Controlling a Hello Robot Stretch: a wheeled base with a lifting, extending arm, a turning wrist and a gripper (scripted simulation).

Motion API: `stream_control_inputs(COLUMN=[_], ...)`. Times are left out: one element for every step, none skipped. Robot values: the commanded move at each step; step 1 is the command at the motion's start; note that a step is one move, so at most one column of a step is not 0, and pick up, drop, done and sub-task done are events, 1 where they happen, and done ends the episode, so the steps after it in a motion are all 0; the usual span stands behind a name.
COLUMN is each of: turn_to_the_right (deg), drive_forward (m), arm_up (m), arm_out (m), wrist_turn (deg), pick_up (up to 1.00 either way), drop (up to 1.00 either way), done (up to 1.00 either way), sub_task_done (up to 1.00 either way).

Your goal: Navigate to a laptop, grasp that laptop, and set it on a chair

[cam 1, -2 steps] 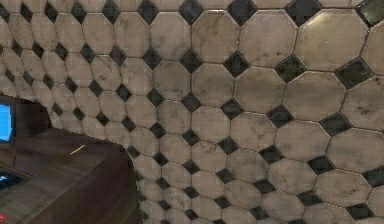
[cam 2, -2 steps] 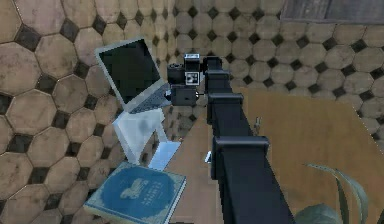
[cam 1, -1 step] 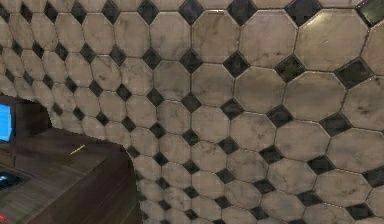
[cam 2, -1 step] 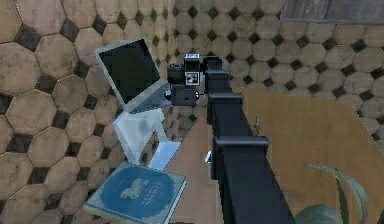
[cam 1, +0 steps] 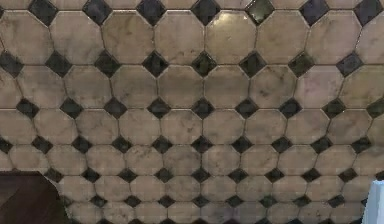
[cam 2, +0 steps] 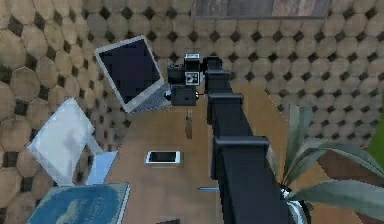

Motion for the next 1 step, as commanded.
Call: stream_control_inputs(turn_to_the_right=[0.0], drive_forward=[0.25], arm_up=[0.00], arm_out=[0.00], wrist_turn=[0.0], pick_up=[0.00], drop=[0.00], done=[0.00], sub_task_done=[0.00])
